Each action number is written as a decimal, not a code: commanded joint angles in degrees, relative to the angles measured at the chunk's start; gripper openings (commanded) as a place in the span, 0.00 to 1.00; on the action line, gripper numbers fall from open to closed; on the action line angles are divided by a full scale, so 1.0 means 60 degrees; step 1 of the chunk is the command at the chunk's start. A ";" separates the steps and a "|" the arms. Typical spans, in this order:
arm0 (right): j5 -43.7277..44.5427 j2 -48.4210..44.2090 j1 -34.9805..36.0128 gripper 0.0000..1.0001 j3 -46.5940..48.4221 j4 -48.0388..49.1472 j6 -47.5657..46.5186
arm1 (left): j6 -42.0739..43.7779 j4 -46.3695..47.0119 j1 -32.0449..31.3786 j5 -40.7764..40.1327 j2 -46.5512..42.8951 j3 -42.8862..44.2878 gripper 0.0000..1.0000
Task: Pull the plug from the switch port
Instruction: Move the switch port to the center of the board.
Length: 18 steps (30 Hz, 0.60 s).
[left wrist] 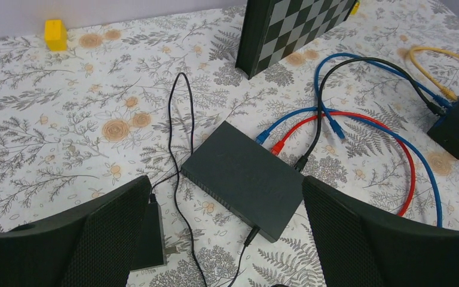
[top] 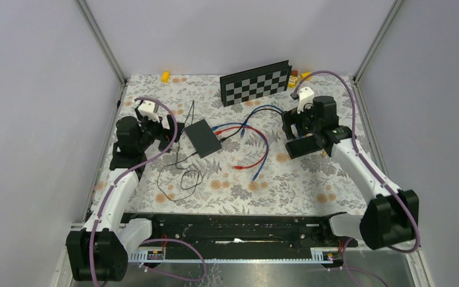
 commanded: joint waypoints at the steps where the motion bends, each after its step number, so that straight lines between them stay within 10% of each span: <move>1: 0.1257 0.1143 0.0054 0.94 0.0659 -0.0433 -0.0678 | -0.0007 0.0969 0.0056 0.0394 -0.0307 -0.0252 0.99; 18: 0.1452 0.6100 0.0054 0.61 0.4157 -0.2183 -0.1436 | 0.0051 0.1034 0.0056 0.0546 -0.0179 -0.0338 0.99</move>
